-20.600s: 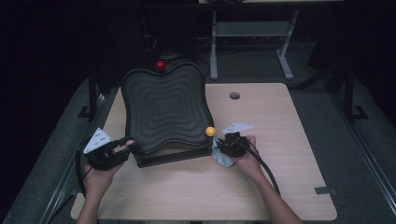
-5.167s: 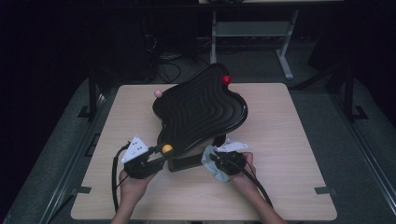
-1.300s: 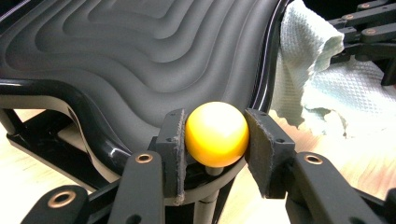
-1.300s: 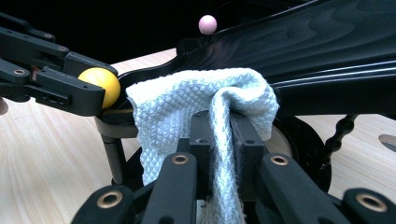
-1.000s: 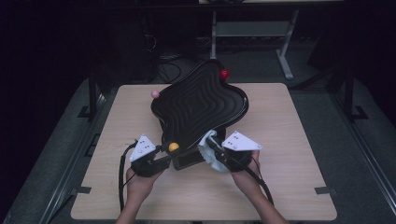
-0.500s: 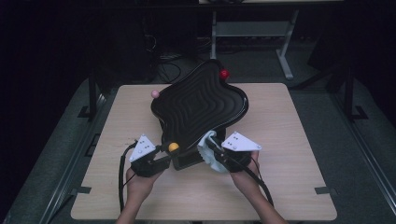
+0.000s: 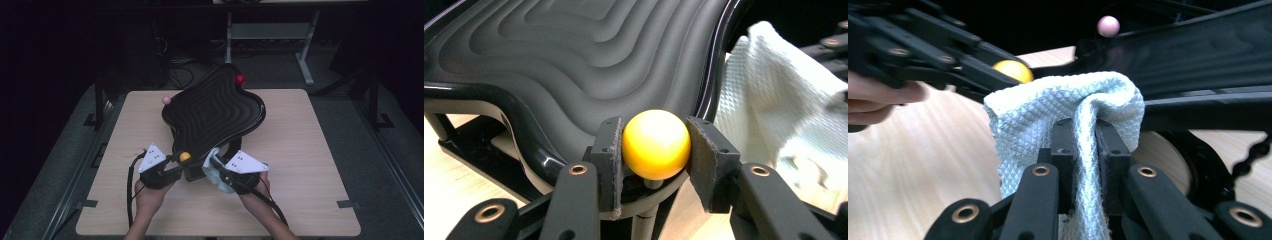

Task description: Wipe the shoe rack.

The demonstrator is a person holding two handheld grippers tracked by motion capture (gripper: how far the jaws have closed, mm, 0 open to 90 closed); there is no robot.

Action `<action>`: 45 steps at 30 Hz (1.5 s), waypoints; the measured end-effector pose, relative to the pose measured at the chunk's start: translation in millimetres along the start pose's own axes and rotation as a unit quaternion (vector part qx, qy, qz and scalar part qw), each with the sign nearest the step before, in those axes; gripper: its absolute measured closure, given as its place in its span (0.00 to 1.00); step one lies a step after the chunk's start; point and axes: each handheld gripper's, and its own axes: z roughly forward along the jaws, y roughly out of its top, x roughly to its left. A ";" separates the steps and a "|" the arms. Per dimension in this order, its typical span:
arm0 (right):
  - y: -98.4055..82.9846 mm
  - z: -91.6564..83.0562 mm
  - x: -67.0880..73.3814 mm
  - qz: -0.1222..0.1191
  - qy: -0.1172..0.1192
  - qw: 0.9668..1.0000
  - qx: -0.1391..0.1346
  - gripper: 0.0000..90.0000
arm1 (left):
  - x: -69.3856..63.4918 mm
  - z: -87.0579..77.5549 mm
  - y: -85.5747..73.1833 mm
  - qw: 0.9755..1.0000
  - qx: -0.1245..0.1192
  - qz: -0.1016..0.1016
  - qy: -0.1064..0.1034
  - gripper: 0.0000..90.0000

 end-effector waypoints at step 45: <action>-9.6 9.9 -3.8 -0.019 -0.014 1.000 -0.001 0.90 | 0.9 -0.5 0.0 1.000 0.001 -0.010 -0.014 0.67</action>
